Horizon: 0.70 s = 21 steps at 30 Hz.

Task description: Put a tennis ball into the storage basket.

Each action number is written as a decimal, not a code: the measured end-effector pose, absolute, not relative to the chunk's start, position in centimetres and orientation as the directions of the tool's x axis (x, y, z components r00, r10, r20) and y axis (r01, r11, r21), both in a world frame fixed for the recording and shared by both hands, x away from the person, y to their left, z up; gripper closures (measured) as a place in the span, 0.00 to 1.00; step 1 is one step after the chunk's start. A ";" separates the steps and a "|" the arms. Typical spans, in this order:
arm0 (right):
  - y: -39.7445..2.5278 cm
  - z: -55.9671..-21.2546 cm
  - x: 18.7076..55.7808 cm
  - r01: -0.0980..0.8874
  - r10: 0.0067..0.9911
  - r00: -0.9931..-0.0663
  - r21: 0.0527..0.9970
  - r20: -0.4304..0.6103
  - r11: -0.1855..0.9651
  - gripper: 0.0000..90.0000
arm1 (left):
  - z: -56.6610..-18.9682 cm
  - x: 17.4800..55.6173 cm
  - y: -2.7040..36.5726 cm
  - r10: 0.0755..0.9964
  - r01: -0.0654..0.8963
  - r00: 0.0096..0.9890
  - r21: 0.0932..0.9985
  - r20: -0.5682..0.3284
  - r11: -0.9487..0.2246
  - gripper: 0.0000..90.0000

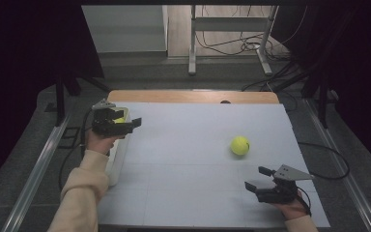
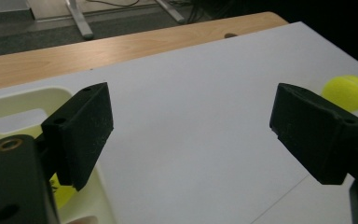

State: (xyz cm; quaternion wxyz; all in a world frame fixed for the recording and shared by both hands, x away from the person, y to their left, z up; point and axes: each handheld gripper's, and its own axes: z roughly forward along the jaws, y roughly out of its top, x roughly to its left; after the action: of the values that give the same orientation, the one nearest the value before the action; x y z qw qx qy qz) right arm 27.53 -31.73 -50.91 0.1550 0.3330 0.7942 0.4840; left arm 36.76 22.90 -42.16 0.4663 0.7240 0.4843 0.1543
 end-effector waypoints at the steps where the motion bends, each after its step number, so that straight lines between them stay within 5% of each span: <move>1: -31.7 -50.9 27.5 0.379 0.679 -0.730 0.872 0.076 0.310 0.18 | -42.1 36.7 22.8 0.841 0.553 0.489 0.828 -0.232 -0.094 0.16; 21: -31.7 -51.1 28.1 0.390 0.689 -0.721 0.868 0.079 0.308 0.18 | -42.4 35.7 19.2 0.774 0.526 0.596 0.832 -0.214 -0.175 0.16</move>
State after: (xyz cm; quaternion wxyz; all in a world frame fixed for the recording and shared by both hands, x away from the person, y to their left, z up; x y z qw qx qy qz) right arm 28.13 -31.67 -51.15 0.1558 0.3397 0.7936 0.4801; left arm 35.69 19.19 -42.44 0.4768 0.7556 0.4301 0.1298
